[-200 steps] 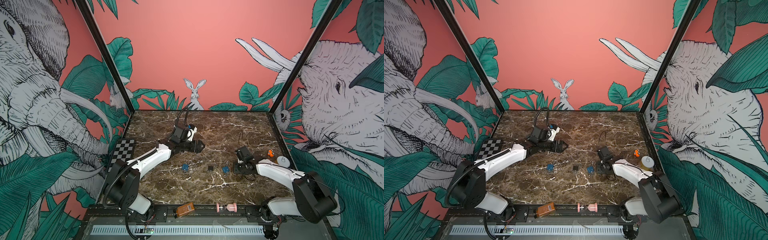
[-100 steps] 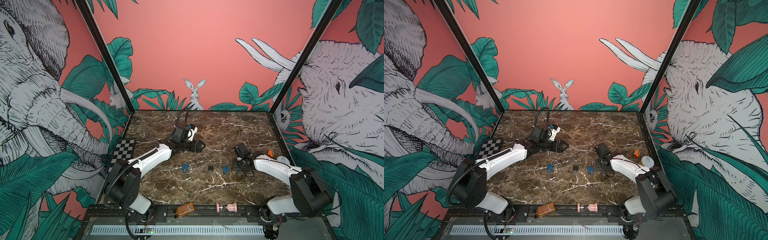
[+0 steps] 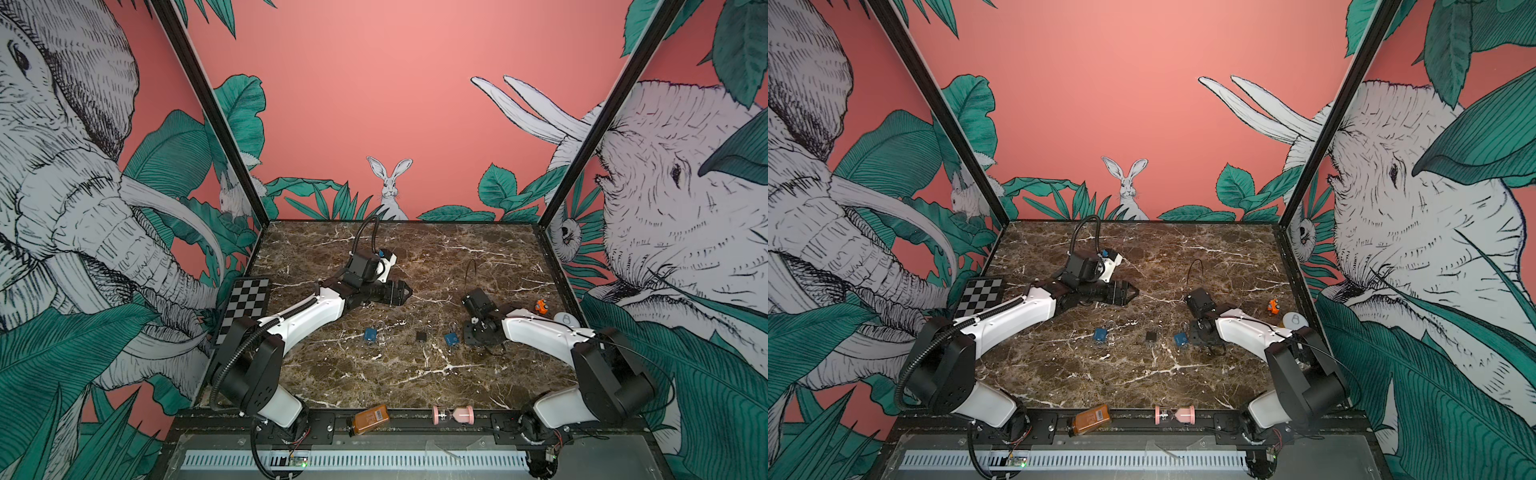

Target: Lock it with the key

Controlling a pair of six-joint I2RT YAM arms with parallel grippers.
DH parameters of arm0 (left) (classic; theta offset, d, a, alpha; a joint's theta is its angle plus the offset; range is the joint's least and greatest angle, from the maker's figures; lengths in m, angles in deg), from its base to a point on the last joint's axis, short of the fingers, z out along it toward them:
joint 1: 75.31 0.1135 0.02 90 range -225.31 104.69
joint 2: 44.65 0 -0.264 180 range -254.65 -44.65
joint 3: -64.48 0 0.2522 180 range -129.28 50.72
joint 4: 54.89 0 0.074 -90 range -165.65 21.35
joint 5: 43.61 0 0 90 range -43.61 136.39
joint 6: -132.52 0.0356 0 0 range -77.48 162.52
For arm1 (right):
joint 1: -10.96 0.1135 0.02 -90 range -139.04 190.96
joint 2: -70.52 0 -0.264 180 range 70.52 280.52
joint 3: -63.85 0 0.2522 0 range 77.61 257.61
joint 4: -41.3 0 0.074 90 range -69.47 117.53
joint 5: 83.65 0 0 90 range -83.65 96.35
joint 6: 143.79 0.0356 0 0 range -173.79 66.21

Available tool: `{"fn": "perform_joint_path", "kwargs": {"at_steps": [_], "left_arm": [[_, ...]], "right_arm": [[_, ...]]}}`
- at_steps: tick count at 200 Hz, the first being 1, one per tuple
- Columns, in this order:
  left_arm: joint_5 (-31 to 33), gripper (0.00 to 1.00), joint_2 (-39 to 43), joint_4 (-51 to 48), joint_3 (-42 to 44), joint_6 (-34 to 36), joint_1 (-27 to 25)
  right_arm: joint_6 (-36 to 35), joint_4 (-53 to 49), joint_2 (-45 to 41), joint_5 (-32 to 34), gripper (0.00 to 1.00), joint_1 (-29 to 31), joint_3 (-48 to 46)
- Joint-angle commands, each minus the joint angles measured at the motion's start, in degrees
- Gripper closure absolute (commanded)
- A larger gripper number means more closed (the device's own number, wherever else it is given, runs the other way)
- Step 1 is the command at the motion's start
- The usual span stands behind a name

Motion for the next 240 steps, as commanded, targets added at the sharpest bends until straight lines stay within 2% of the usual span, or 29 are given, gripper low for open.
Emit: {"fn": "perform_joint_path", "kwargs": {"at_steps": [1, 38, 62, 85, 147, 169, 192, 205, 240], "left_arm": [[-0.8, 0.12, 0.2, 1.3, 1.2, -0.2, -0.3], [-1.0, 0.12, 0.0, 1.9, 1.7, -0.2, -0.4], [-1.1, 0.12, 0.1, 1.9, 1.7, -0.1, -0.4], [-1.2, 0.12, 0.3, 1.9, 2.0, -0.1, -0.4], [-3.3, 0.15, -1.1, 2.6, 2.7, -1.7, -1.5], [-4.7, 0.18, -1.9, 2.9, 2.1, -2.2, -2.1], [-11.2, 0.21, -3.8, 6.1, 1.0, -4.7, -2.5], [-15.4, 0.22, -4.3, 9.5, 1.7, -7.3, -2.6], [-20.0, 0.23, -4.1, 14.4, 3.0, -12.0, -2.6]], "right_arm": [[0.7, -1.8, 1.6, 2.1, 0.61, 0.4, 0.7], [0.5, -1.6, 2.0, 2.2, 0.62, 0.6, 1.0], [0.1, -1.6, 1.6, 1.6, 0.67, 0.6, 1.0], [0.1, -1.8, 1.0, 1.6, 0.68, 0.8, 0.8], [-3.7, -5.0, -5.7, 1.6, 0.73, 1.4, 3.7], [-6.5, -6.2, -7.2, -1.5, 0.73, 2.3, 6.8], [-10.9, -6.8, -8.0, -5.6, 0.74, 5.0, 10.5], [-15.8, -6.4, -9.3, -8.8, 0.73, 6.5, 11.8], [-21.9, -4.4, -13.1, -15.7, 0.73, 7.5, 13.2]]}}
